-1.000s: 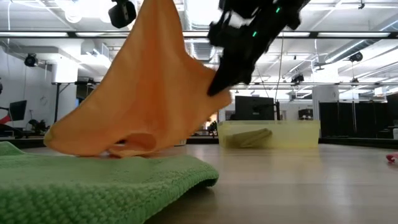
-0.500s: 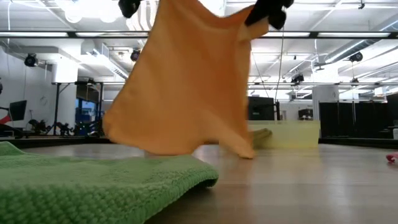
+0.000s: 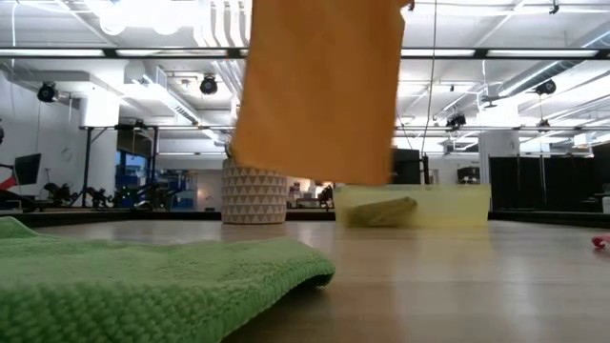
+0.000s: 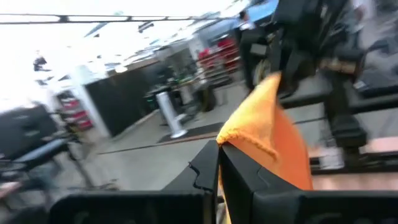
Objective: Fold microfiber towels
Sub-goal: Fold the orange microfiber cloth
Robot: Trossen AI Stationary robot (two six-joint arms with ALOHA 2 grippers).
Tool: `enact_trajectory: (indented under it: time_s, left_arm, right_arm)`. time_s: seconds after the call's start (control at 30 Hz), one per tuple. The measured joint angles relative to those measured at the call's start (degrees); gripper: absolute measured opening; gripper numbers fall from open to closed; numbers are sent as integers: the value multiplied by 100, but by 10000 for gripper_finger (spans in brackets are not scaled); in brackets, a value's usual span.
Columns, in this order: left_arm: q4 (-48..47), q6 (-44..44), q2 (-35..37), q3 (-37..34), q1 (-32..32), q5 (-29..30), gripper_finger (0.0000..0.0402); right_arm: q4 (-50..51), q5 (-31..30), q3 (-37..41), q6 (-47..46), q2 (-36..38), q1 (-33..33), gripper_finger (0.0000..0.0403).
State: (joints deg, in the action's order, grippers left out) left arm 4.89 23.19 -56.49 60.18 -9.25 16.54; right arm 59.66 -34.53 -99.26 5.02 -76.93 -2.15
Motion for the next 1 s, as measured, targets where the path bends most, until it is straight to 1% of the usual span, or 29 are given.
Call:
enact_trajectory:
  time_s: [0.07, 0.13, 0.2, 0.3, 0.37, 0.43, 0.53, 0.67, 0.77, 0.87, 1.0]
  left_arm:
    - [83, 256, -62, -2, -1, 437, 0]
    - [115, 513, -128, -8, -1, 923, 0]
    - [128, 611, -179, -45, -1, 1217, 0]
    - [45, 563, -232, -202, 26, 1302, 0]
    - [-129, 377, -259, -335, 146, 1315, 0]
    - [-306, -3, -290, -494, 327, 1351, 0]
    - [-545, -444, -291, -805, 711, 1406, 0]
    - [-705, -763, -269, -1140, 1472, 1380, 0]
    - [-1075, -823, -286, -1301, 2072, 1379, 0]
    - [-1183, -1334, -396, -1554, 2575, 1375, 0]
    - [-1193, -2064, -658, -1964, 3116, 1294, 0]
  right_arm:
    - [-4, -422, -314, 354, -121, 0, 9]
    - [4, -677, -543, 555, -230, -2, 9]
    - [17, -709, -653, 570, -321, -2, 8]
    - [319, -555, -574, 173, -442, 109, 8]
    - [652, -398, -364, -282, -526, 270, 8]
    - [917, -283, -48, -721, -603, 520, 8]
    - [894, -226, 480, -1364, -672, 1043, 8]
    - [432, 99, 1103, -2334, -657, 1812, 8]
    - [146, 382, 1475, -3038, -670, 2369, 8]
    - [-162, 669, 1873, -3670, -721, 2855, 8]
    - [-710, 1222, 2454, -4410, -882, 3366, 8]
